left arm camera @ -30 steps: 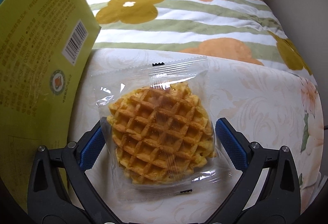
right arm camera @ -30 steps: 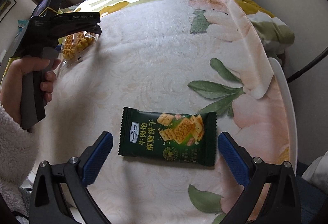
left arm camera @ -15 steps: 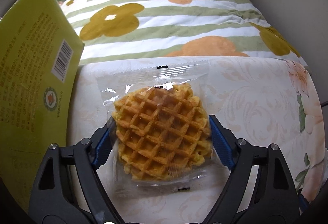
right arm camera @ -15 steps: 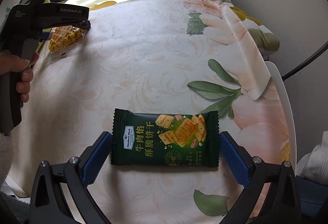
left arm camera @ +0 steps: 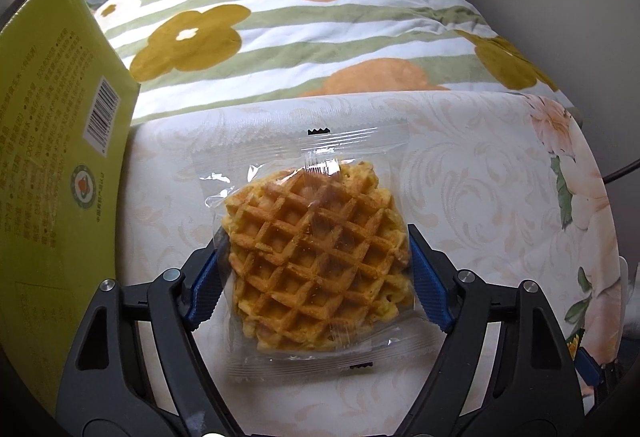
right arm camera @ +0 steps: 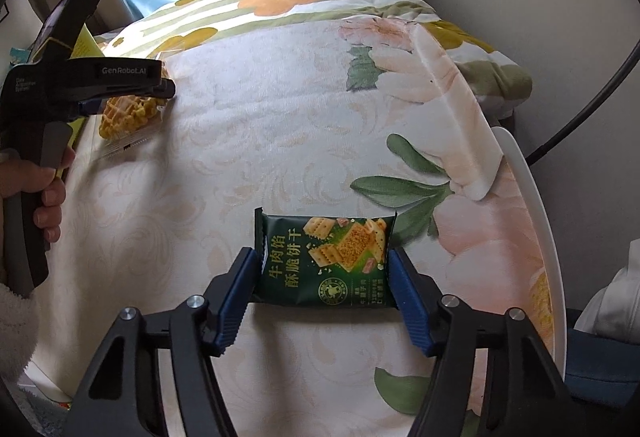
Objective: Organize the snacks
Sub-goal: 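Grasp the wrapped waffle with left tool while right grasps the green cracker pack, then lift both packs and carry them over the cardboard box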
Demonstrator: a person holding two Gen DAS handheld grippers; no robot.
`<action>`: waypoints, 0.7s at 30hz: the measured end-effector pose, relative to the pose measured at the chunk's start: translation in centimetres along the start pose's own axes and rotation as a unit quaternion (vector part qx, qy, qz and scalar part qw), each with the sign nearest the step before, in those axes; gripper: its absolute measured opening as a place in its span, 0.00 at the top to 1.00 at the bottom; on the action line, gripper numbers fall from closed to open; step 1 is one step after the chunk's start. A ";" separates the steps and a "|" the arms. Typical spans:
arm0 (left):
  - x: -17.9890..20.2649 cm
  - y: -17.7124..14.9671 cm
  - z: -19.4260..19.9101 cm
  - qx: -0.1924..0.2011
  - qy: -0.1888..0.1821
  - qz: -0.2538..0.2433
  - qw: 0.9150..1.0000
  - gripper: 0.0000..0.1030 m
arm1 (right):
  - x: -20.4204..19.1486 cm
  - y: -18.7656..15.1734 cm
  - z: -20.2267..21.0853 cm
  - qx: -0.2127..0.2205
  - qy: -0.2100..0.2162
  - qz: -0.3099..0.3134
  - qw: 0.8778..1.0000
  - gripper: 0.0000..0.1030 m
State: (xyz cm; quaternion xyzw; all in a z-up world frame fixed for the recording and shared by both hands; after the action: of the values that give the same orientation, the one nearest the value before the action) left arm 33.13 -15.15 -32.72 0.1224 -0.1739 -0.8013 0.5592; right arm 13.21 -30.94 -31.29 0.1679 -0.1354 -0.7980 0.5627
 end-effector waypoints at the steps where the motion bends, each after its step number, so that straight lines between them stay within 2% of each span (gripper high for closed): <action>1: -0.1 0.0 0.1 0.000 -0.002 0.002 1.000 0.24 | 0.1 0.0 0.0 0.001 0.001 -0.001 1.000 0.42; 12: -0.2 0.5 3.3 0.025 -0.017 0.002 1.000 0.24 | -0.2 0.8 1.9 0.024 0.013 -0.002 1.000 0.44; 16: -0.3 1.0 6.1 0.045 -0.027 0.012 0.999 0.24 | -0.6 2.4 3.9 0.045 0.022 0.008 0.999 0.44; 21: -0.2 2.1 11.6 0.090 -0.025 0.024 0.995 0.24 | -1.2 5.3 7.4 0.077 0.050 0.029 0.995 0.44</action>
State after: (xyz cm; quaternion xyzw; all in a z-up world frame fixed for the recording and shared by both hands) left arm 30.45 -13.94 -21.32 0.1479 -0.2620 -0.7717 0.5604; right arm 14.98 -31.40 -22.26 0.2463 -0.1730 -0.7592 0.5771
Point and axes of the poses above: each gripper's, at about its wrist camera, not at the fingertips, and z roughly against the way its jaws point, x to its right, y to its top, the point moved 1 cm from there along -z, roughly the way its jaws point, and after that the axes turned 9 degrees about -z, right-handed, at the moved point
